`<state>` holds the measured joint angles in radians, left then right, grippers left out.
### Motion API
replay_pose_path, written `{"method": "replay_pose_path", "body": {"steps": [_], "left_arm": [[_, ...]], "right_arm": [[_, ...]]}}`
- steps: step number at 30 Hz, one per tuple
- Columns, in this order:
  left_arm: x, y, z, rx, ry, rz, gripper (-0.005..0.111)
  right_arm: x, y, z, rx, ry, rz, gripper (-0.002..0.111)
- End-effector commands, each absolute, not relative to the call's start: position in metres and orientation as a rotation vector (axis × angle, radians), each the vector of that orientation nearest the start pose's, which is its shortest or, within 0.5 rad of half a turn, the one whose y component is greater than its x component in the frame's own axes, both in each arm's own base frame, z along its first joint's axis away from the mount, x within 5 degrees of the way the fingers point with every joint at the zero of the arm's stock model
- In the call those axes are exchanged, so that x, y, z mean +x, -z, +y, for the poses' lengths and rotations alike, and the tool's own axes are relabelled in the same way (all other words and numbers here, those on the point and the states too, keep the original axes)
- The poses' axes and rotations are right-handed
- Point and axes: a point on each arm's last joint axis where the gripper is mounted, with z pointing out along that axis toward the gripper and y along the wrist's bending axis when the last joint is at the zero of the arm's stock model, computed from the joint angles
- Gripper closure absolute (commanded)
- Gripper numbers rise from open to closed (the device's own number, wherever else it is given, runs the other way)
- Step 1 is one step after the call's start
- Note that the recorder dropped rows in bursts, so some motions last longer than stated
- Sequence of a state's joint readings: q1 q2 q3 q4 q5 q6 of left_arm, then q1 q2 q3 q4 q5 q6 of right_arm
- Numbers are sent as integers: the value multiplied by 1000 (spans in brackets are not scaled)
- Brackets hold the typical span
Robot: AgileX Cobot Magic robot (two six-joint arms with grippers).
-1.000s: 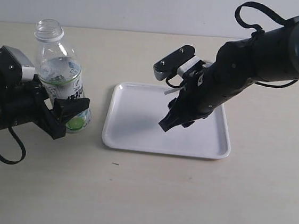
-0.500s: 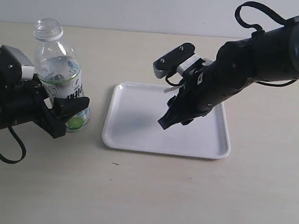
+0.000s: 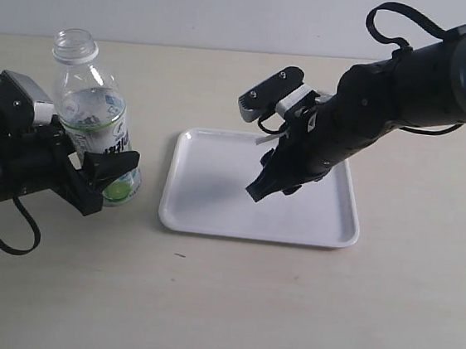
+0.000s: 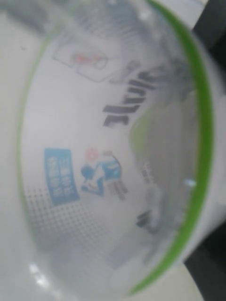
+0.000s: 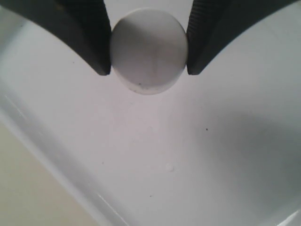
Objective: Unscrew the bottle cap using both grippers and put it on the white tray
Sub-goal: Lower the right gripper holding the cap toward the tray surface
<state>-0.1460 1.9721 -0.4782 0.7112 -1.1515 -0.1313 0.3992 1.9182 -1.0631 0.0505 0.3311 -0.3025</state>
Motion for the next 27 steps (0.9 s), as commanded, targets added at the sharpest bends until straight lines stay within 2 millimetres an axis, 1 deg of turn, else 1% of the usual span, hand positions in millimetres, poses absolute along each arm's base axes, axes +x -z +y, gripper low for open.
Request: {"method": "replay_pose_path", "body": {"steps": [1,27], "left_arm": [[267,-104,-95,714,587,1697,107],[267,-104,-95,727,576,1690,107]], "right_arm": [[341,-139,143,-862,-61,2508,108],[342,-139,143,-868,-59,2502,108]]}}
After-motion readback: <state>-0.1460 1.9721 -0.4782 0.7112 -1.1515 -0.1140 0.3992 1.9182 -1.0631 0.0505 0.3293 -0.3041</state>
